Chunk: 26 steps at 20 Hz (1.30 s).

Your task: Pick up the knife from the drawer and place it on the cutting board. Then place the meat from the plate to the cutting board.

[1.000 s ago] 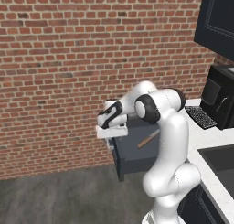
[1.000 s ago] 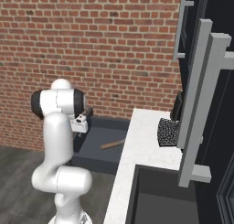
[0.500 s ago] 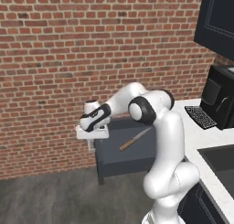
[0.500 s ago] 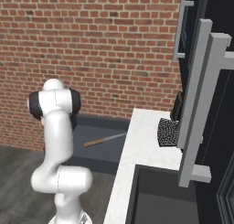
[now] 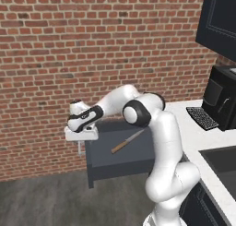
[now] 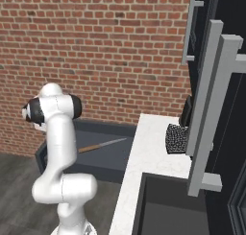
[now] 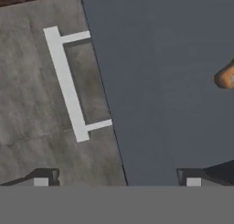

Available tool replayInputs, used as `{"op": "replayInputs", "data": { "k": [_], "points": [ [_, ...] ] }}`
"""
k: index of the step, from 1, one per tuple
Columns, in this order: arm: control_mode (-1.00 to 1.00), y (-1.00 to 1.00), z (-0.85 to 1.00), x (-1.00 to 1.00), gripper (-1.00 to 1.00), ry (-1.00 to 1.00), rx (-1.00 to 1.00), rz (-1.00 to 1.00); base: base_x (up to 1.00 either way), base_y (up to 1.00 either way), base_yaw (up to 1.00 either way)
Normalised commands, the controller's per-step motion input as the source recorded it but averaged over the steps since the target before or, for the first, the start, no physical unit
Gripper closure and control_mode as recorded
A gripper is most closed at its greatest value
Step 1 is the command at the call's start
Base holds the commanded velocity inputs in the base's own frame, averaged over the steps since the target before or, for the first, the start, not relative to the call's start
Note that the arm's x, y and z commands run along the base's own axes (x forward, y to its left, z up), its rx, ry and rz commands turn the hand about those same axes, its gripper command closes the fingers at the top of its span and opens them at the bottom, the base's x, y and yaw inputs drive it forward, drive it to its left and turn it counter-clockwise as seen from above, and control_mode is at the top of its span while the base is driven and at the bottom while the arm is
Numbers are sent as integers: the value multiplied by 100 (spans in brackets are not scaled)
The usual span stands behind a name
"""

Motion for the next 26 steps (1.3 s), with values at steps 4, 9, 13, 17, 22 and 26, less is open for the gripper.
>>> {"op": "replayInputs", "data": {
  "k": [4, 9, 13, 17, 22, 26],
  "points": [
    [-100, -16, 79, -5, -100, -13, 5, -8, 0, 0, 0],
    [-100, -59, 100, -5, -100, -11, 14, -25, 0, 0, 0],
    [-100, -92, 88, 0, -100, 2, 6, -35, 0, 0, 0],
    [-100, -100, 7, 0, -100, 2, 0, -38, 0, 0, 0],
    [-100, -100, -30, 0, -100, 0, -8, -29, 0, 0, 0],
    [-100, -79, -63, 2, -100, 0, -16, -9, 0, 0, 0]
  ]
}}
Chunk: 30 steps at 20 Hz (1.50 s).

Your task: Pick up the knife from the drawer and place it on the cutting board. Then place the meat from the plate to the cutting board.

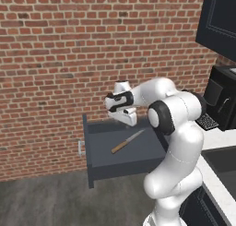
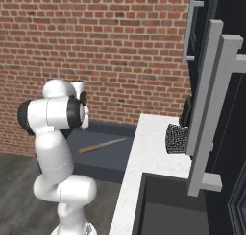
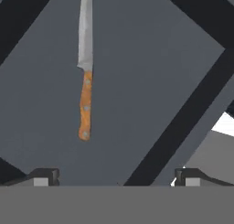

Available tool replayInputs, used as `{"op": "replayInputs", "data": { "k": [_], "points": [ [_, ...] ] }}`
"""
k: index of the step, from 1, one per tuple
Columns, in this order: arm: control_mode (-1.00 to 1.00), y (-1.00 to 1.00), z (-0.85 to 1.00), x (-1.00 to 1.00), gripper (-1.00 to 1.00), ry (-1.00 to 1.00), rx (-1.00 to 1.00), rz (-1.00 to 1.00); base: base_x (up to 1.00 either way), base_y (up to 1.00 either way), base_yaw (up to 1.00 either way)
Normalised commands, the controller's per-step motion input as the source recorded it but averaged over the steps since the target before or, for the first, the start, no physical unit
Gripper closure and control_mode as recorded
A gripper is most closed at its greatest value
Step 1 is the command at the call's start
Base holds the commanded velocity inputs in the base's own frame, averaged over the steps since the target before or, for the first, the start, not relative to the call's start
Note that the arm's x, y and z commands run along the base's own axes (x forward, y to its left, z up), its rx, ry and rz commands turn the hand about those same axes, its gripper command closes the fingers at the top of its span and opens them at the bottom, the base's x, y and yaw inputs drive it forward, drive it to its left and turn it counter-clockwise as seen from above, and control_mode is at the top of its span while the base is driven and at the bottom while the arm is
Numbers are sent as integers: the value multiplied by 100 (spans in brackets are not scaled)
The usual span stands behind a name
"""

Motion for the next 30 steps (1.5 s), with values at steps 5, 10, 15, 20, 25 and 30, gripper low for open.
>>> {"op": "replayInputs", "data": {
  "k": [5, 10, 15, 20, 25, 30],
  "points": [
    [-100, -4, -72, 23, -100, -1, -14, 5, 0, 0, 0],
    [-100, -5, -70, 12, -100, 0, -2, 6, 0, 0, 0],
    [-100, 0, -47, 54, -100, 1, 4, 2, 0, 0, 0],
    [-100, 0, -42, 59, -100, 0, 0, 3, 0, 0, 0],
    [-100, -3, -36, 5, -100, 7, 0, 2, 0, 0, 0],
    [-100, -37, -37, -41, -100, 6, 0, 0, 0, 0, 0]
  ]
}}
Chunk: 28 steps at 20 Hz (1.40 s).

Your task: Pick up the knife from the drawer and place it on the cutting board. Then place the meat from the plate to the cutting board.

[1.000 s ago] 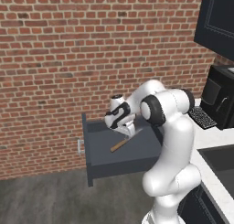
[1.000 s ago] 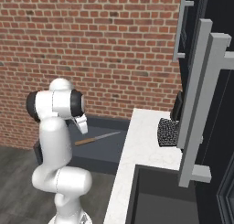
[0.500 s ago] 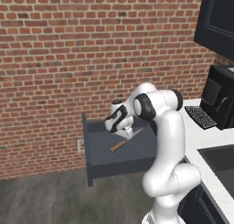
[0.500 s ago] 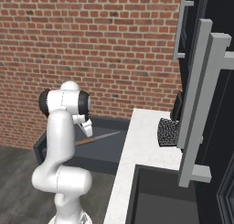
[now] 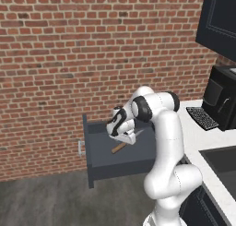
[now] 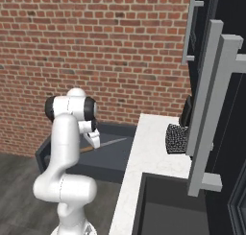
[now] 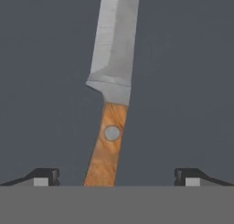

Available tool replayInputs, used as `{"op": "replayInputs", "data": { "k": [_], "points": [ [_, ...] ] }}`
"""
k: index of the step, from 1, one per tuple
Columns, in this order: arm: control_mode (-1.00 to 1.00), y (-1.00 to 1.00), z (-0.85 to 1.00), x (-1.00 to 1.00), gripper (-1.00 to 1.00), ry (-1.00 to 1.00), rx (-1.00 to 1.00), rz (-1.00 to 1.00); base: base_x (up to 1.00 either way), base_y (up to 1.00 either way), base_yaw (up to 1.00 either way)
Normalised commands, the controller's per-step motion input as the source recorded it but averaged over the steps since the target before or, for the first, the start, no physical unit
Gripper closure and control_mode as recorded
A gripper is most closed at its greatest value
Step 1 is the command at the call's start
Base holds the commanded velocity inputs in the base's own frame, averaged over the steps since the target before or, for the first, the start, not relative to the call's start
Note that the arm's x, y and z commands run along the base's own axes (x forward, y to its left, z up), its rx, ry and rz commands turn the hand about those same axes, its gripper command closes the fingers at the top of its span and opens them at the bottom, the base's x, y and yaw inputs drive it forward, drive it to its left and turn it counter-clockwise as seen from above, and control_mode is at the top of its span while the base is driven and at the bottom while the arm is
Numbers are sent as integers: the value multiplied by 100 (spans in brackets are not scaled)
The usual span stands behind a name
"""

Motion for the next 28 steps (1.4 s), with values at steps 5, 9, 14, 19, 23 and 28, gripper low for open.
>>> {"op": "replayInputs", "data": {
  "k": [5, 9, 14, 19, 23, 28],
  "points": [
    [-100, -24, -1, -18, -100, 0, 0, 0, 0, 0, 0],
    [-100, 0, 0, 14, -100, 0, 0, 0, 0, 0, 0],
    [-100, 6, 0, 33, -100, 0, 0, 0, 0, 0, 0],
    [-100, 3, -3, 14, -100, 0, 0, 0, 0, 0, 0],
    [-100, -1, -38, 0, -100, 0, 0, 0, 0, 0, 0],
    [-100, 0, -36, 0, -100, 0, 0, 0, 0, 0, 0]
  ]
}}
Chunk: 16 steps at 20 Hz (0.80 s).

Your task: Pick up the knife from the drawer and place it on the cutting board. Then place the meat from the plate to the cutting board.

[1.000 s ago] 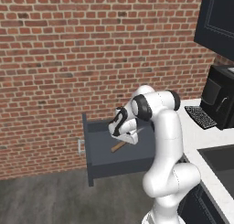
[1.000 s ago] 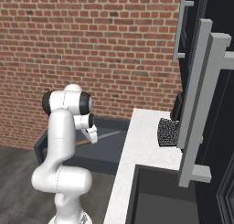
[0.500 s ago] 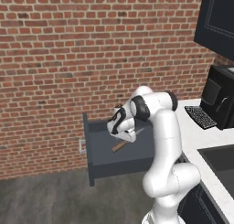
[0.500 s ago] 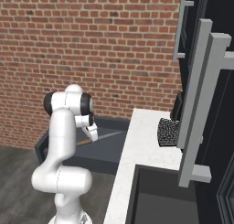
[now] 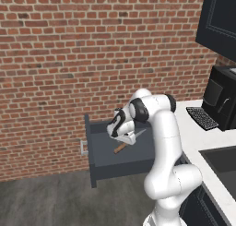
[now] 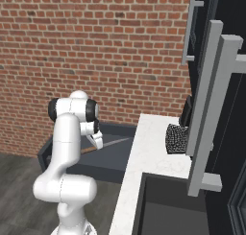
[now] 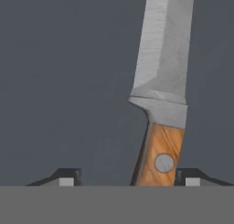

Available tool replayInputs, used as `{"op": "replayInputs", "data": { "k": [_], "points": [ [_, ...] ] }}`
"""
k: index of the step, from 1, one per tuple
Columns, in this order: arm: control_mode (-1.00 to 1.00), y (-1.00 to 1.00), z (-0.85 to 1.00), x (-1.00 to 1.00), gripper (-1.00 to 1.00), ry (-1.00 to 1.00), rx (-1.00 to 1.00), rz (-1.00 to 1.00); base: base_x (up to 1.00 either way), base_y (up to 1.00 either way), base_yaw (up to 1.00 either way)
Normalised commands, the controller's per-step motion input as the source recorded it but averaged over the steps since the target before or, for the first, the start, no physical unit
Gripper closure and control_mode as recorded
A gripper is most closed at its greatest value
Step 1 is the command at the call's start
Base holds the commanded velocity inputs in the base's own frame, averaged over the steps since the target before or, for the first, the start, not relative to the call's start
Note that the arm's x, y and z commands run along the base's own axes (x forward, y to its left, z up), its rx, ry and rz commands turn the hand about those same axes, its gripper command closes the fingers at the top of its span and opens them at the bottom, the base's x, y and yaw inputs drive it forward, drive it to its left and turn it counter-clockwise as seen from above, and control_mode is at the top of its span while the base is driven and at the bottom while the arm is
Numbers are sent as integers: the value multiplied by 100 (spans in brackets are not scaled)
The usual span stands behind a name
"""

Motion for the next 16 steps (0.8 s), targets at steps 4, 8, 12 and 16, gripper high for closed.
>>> {"op": "replayInputs", "data": {
  "k": [4, 8, 12, 16],
  "points": [
    [-100, 0, -22, 6, 100, 0, 0, 0, 0, 0, 0],
    [-100, 0, -6, 0, 100, -5, 0, 0, 0, 0, 0],
    [-100, 0, -5, -19, 100, -6, 0, 0, 0, 0, 0],
    [-100, 0, 4, -39, 100, -16, 4, 0, 0, 0, 0]
  ]
}}
